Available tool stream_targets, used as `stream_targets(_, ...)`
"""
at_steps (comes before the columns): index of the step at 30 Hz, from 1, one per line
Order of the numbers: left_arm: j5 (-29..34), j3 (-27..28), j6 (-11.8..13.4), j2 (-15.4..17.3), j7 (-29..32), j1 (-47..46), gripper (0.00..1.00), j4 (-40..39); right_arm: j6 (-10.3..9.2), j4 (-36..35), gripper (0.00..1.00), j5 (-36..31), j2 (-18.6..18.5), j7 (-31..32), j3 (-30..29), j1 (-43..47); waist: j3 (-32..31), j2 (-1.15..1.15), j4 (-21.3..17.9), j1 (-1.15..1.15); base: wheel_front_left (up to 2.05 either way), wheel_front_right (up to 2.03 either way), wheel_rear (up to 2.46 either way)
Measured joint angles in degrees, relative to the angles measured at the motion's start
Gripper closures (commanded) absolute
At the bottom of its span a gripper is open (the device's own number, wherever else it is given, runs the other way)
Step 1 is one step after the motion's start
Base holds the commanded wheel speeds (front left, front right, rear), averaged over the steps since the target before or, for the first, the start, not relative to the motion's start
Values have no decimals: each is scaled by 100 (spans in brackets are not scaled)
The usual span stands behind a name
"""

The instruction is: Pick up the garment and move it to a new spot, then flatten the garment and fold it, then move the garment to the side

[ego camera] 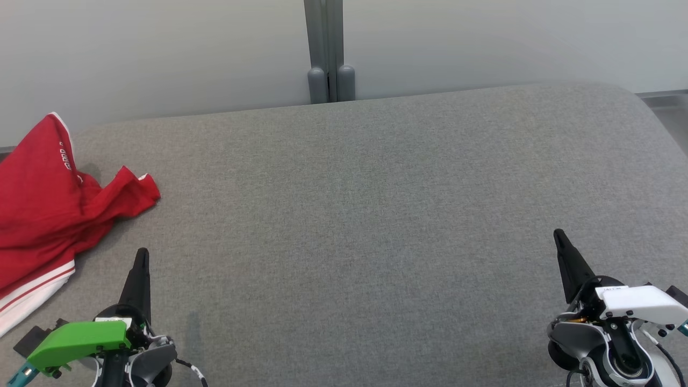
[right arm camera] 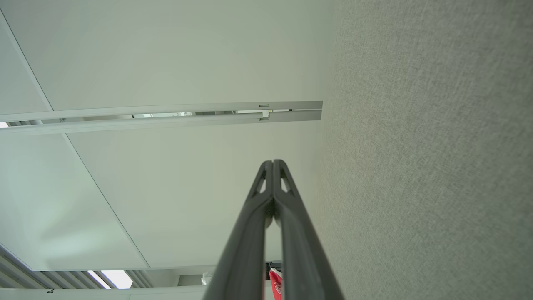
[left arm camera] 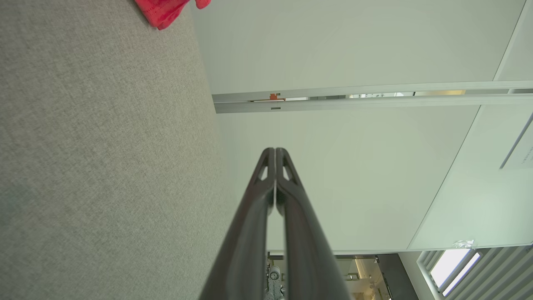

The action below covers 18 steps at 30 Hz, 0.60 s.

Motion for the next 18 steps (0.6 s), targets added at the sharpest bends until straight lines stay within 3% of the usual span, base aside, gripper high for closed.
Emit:
stream_targets(17, 0, 0, -1, 0, 0, 0, 100, 0, 0, 0, 100, 0, 0, 0, 0, 0, 0, 0, 0, 0, 0, 0, 0)
stream_targets(18, 0, -3, 2, -3, -4, 9, 0, 27, 0, 25, 0, -3, 4, -1, 1, 9, 0, 0, 0, 0, 0, 0, 0)
